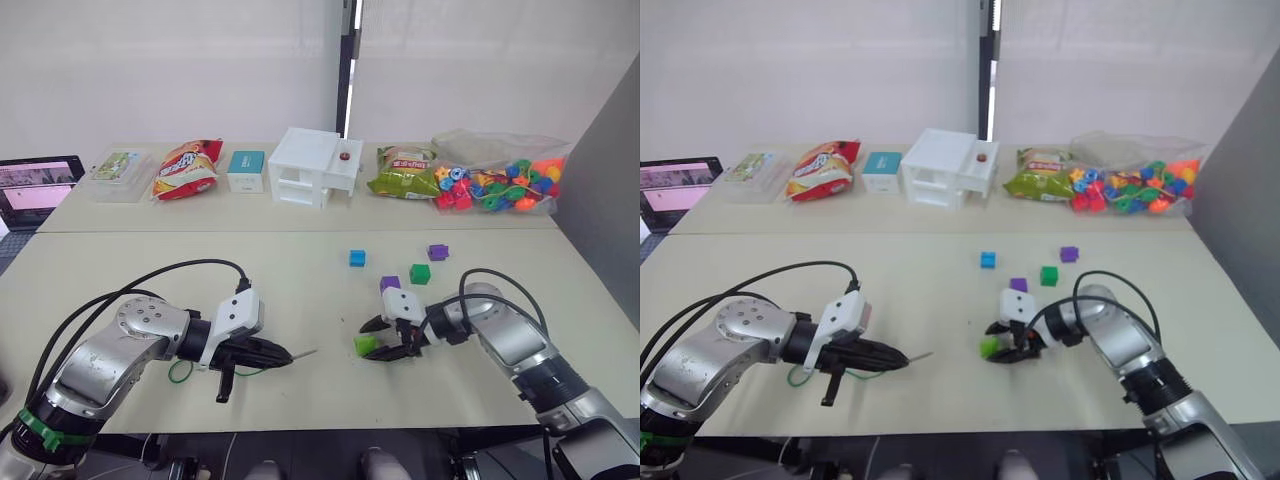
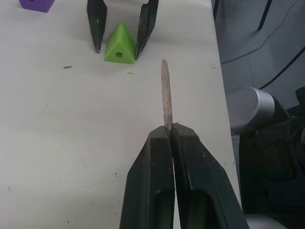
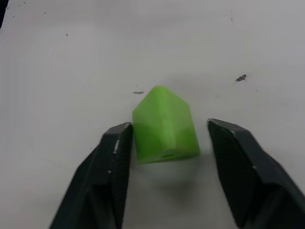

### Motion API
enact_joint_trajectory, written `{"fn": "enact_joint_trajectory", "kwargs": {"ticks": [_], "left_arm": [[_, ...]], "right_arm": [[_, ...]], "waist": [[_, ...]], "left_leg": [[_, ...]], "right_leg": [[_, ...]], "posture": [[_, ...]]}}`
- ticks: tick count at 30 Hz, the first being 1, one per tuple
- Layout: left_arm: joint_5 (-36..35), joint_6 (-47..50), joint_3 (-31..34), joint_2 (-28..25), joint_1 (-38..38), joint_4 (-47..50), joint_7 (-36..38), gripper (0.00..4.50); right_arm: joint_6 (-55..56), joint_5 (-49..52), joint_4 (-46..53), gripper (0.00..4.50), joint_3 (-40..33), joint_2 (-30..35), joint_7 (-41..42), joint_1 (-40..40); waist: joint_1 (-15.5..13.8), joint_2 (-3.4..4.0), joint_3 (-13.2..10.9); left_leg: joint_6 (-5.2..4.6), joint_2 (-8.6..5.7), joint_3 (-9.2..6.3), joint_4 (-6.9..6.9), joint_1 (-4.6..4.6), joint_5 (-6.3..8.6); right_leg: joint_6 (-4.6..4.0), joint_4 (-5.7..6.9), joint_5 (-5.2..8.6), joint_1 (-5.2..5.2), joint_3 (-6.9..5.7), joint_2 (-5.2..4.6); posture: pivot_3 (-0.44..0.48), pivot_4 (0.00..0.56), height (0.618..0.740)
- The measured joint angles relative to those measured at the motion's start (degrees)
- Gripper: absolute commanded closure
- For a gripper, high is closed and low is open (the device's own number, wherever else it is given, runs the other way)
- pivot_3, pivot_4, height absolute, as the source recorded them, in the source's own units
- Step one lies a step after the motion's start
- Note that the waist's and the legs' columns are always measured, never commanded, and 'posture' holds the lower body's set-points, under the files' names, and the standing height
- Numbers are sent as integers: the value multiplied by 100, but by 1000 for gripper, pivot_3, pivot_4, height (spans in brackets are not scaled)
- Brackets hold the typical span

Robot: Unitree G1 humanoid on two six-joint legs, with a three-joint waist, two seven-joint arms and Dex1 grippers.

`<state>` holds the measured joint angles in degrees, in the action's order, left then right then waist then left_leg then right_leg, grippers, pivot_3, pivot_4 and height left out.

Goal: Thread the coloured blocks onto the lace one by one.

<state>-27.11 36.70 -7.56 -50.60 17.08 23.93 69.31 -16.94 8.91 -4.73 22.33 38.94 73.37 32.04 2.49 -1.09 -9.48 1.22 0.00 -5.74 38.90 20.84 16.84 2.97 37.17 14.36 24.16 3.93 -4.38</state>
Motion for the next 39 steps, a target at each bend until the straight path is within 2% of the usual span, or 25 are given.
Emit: {"fn": "enact_joint_trajectory", "kwargs": {"ticks": [6,11,16,21,28,39], "left_arm": [[81,170,-162,0,156,4,-225,4500],[258,638,-415,20,521,4,-579,4500],[304,1183,-914,-614,878,176,-270,4500],[576,1369,-1412,-864,1081,231,-134,4500],[893,1309,-1847,-538,1258,199,-174,4500],[1274,1109,-2071,-85,1467,-99,-285,4500]], "right_arm": [[-469,-84,678,3180,-5,-80,-172,-275],[-1155,-126,1390,3180,355,-354,-378,-353],[-1952,-462,1931,3180,751,-551,-771,-221],[-2138,-597,1935,3180,877,-704,-995,-160],[-2447,-650,2156,3180,960,-747,-1090,-148],[-2514,-644,2243,3180,1031,-682,-1098,-106]], "waist": [[8,0,0],[12,0,0],[38,-1,1],[98,-3,2],[128,-3,2],[129,-4,3]], "left_leg": [[0,0,-1,0,0,0],[0,-1,-3,1,1,0],[0,2,-4,-4,-14,0],[0,8,-3,-7,-41,0],[-1,15,-7,-7,-65,1],[-2,14,-9,-8,-62,1]], "right_leg": [[0,3,0,1,0,2],[0,5,0,2,0,2],[-1,6,0,-6,0,9],[-3,7,1,-28,1,18],[-3,2,2,-61,0,26],[-4,0,2,-60,0,23]], "posture": [[0,150,740],[0,150,740],[0,150,740],[0,150,740],[0,150,740],[0,150,740]]}}
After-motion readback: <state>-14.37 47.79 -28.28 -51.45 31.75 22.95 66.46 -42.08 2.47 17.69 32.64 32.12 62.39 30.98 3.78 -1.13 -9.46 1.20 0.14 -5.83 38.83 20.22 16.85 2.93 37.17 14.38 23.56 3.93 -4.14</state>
